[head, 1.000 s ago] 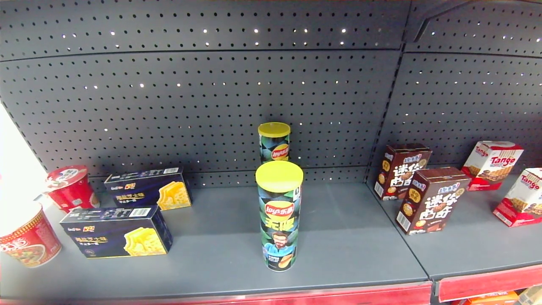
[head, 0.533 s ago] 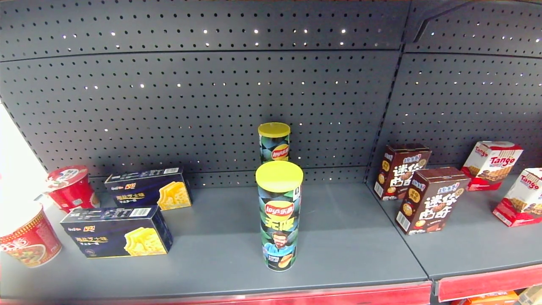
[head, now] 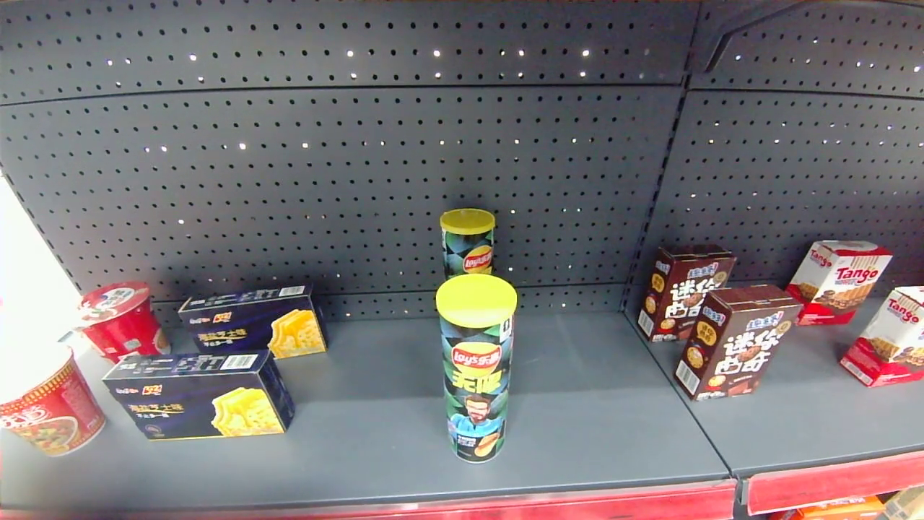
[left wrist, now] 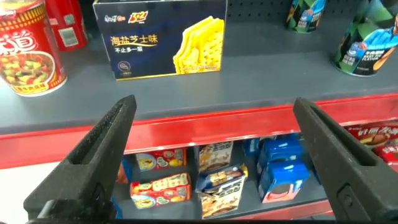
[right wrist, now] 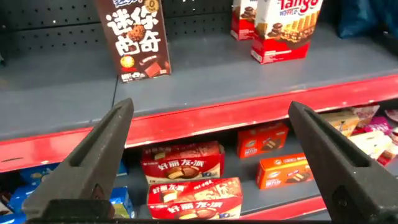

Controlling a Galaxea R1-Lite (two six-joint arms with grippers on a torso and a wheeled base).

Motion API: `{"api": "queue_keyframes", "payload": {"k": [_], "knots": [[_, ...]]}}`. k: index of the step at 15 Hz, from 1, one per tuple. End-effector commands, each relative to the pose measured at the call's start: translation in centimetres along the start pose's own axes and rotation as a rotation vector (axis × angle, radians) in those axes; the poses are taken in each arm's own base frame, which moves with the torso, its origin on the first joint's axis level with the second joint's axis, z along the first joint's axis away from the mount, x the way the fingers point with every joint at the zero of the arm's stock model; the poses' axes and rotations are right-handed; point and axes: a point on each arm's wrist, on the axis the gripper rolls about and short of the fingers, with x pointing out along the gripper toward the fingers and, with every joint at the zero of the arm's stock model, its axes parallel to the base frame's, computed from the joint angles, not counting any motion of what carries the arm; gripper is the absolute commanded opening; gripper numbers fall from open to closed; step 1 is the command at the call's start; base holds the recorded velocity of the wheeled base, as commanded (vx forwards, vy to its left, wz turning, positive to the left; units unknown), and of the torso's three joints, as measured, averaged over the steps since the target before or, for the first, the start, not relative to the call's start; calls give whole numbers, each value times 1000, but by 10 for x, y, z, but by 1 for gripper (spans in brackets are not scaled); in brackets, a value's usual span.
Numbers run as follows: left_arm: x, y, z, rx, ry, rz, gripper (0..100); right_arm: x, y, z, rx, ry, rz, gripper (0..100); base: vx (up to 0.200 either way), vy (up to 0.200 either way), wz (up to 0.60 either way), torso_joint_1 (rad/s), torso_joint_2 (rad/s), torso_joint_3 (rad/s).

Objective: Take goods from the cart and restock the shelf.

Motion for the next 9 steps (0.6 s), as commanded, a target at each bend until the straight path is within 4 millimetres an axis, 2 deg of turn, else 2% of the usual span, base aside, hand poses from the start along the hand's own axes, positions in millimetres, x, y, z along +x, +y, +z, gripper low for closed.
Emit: {"api": "queue_keyframes", "payload": {"k": [1,3,7,9], "knots": [[0,0,0,4,2,0,100,0,0,-1,-6,4,8,100,-200,0,0,2,7,2],[0,0,0,11,-1,0,100,0,1,-1,-10,5,51,100,-200,0,0,10,12,0],[0,-1,0,4,0,-29,100,0,2,-1,-7,20,99,100,0,0,0,0,0,0],[0,-1,0,4,0,-29,100,0,2,-1,-13,20,99,100,-200,0,0,27,2,0]]}}
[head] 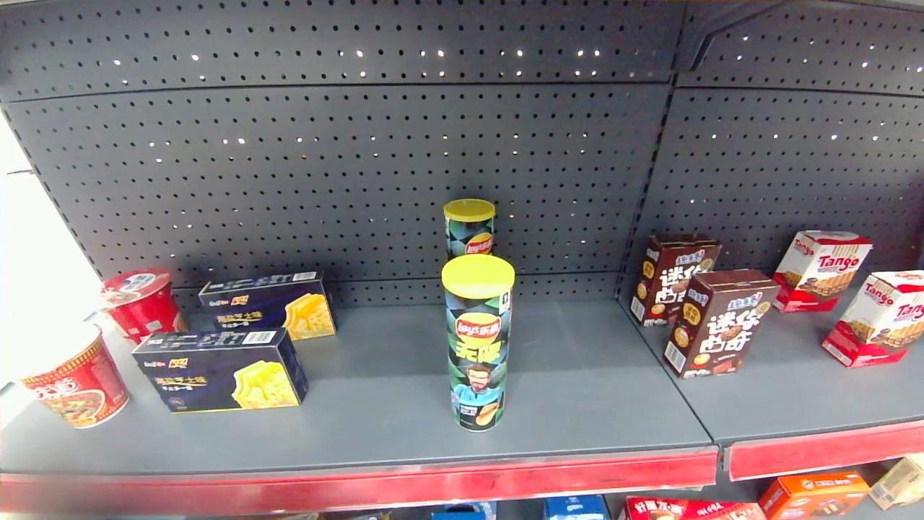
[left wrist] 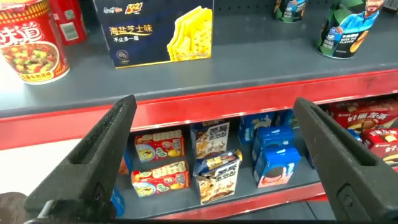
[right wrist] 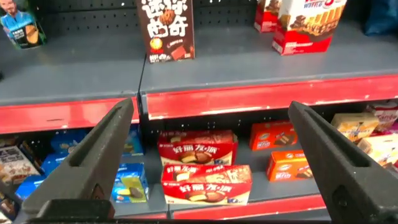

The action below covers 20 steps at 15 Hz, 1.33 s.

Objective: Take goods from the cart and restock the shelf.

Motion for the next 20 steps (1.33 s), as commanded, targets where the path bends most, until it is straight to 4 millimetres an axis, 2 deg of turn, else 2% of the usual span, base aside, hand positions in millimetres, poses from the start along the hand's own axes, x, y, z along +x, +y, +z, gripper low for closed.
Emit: {"api": "queue_keyframes", "payload": {"k": [1,4,6,20], "knots": [[0,0,0,-1,0,1,100,0,0,0,-4,1,4,100,0,0,0,0,0,0],[0,0,0,-7,4,-2,100,0,0,0,-34,1,3,100,0,0,0,0,0,0],[0,0,0,-15,2,-2,100,0,0,0,-39,0,-7,100,0,0,600,17,12,5],[0,0,0,-15,2,-2,100,0,0,0,-39,1,3,100,0,0,0,0,0,0]]}}
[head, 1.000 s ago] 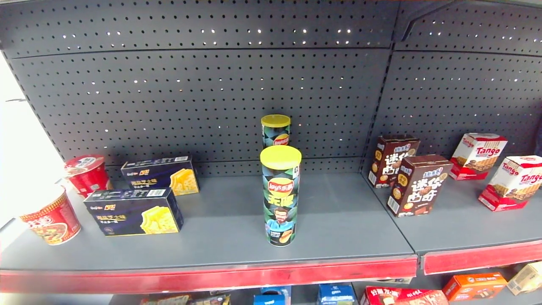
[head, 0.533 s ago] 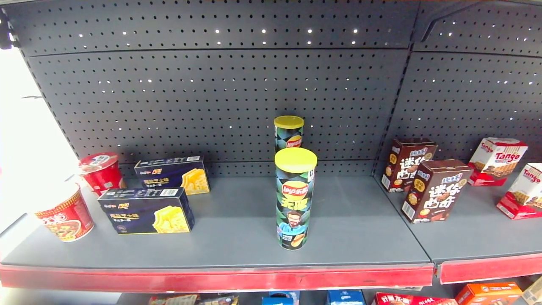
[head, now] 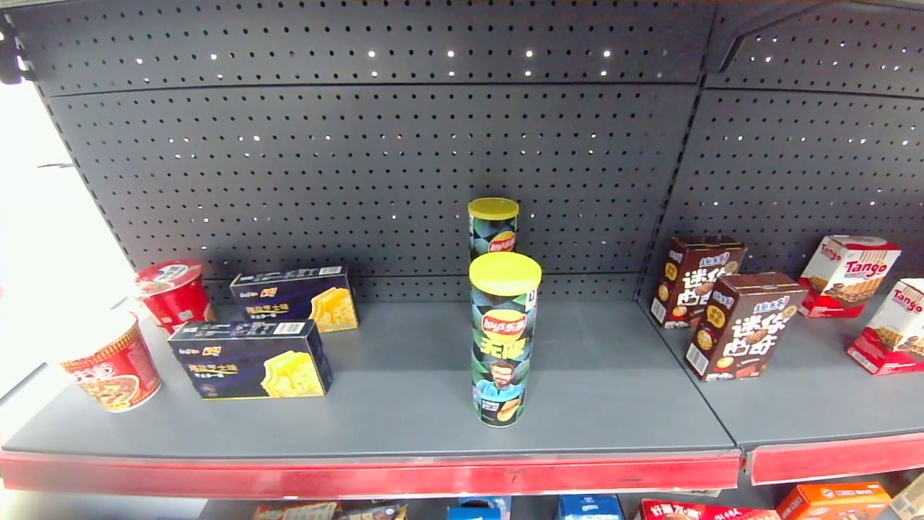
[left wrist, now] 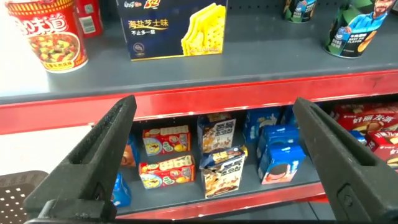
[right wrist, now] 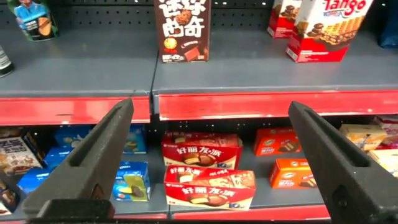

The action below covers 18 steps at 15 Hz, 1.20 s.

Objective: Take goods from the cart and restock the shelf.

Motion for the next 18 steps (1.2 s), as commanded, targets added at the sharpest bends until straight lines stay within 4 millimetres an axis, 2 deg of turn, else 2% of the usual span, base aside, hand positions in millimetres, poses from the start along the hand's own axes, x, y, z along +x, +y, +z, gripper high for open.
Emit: {"api": "queue_keyframes", "payload": {"k": [1,18], "knots": [[0,0,0,0,2,1,100,0,0,0,-3,1,0,100,0,0,0,0,0,0],[0,0,0,-13,2,0,100,0,0,0,-33,2,9,100,0,0,0,0,0,0]]}}
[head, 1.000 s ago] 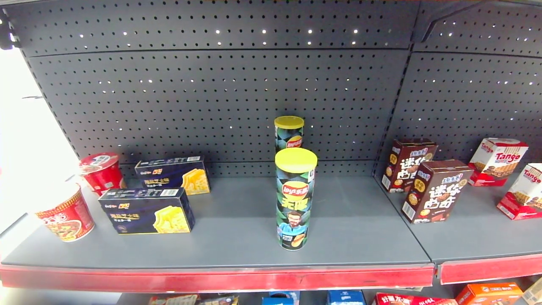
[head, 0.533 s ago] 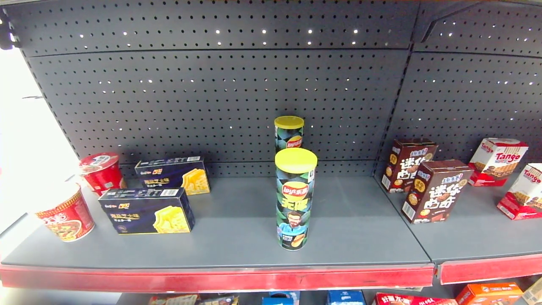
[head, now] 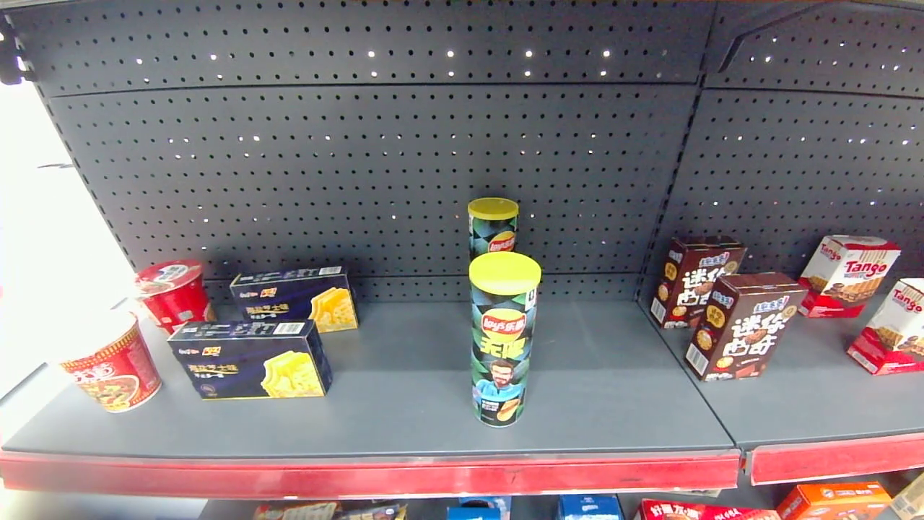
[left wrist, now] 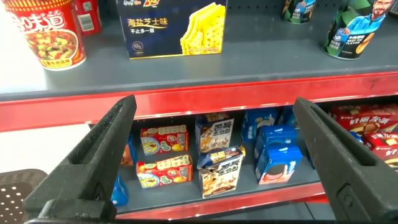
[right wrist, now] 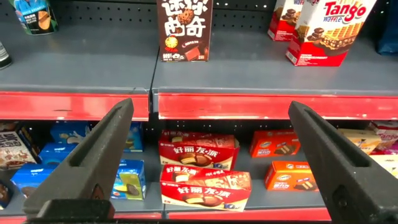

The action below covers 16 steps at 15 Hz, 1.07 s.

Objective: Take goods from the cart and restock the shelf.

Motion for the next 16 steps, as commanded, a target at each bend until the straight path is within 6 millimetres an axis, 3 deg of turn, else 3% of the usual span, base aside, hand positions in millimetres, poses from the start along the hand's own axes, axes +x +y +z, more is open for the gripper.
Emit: {"api": "queue_keyframes", "payload": {"k": [1,14,16], "knots": [[0,0,0,0,1,0,100,0,0,0,0,-1,-2,100,0,0,0,0,0,0],[0,0,1,-21,4,1,100,0,0,0,0,-1,-2,100,0,0,46,0,0,0],[0,0,0,-25,-4,2,100,0,0,0,0,-1,-2,100,200,-200,0,7,5,5]]}}
